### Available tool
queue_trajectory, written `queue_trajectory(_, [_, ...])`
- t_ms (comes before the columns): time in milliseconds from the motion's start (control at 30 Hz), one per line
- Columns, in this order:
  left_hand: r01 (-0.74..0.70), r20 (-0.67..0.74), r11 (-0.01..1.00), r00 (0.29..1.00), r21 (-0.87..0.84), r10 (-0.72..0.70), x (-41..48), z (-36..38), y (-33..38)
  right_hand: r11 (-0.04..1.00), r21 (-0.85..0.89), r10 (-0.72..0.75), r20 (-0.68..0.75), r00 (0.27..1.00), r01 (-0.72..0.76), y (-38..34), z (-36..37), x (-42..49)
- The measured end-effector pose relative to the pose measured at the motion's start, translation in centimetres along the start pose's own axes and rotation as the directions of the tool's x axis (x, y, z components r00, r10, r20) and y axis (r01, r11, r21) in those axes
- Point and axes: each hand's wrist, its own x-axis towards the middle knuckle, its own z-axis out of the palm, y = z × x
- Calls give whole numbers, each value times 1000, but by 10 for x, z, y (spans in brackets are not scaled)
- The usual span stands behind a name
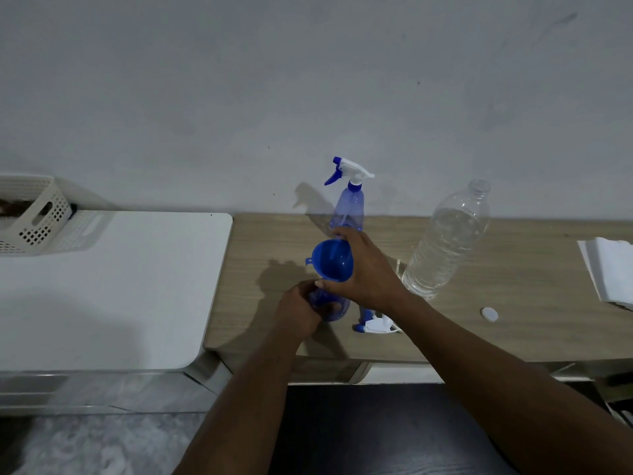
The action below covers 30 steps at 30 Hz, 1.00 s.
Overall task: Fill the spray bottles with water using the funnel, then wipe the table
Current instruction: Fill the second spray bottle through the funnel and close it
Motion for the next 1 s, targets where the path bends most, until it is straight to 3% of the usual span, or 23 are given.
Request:
queue_trajectory(267, [60,-13,998,998,-26,-60,1,-1,1,1000,18,-15,19,1000,15,0,-5,6])
queue_trajectory(400, [77,1,992,997,-96,-77,4,-1,-2,998,-55,-15,81,997,20,2,-10,10])
queue_trajectory(533, [28,6,999,1000,35,-28,2,-1,2,993,-114,59,226,972,-33,11,-18,11])
queue_trajectory(667, [10,-14,995,1000,98,-9,-1,-2,6,985,-140,132,242,961,-100,21,-30,9])
queue_trajectory(867, [-28,-38,997,999,66,31,-6,-8,4,901,214,328,236,915,-378,50,-27,5])
queue_trajectory(1000, [-46,-66,994,996,101,53,-5,-20,-1,829,312,443,142,885,-465,63,-2,1])
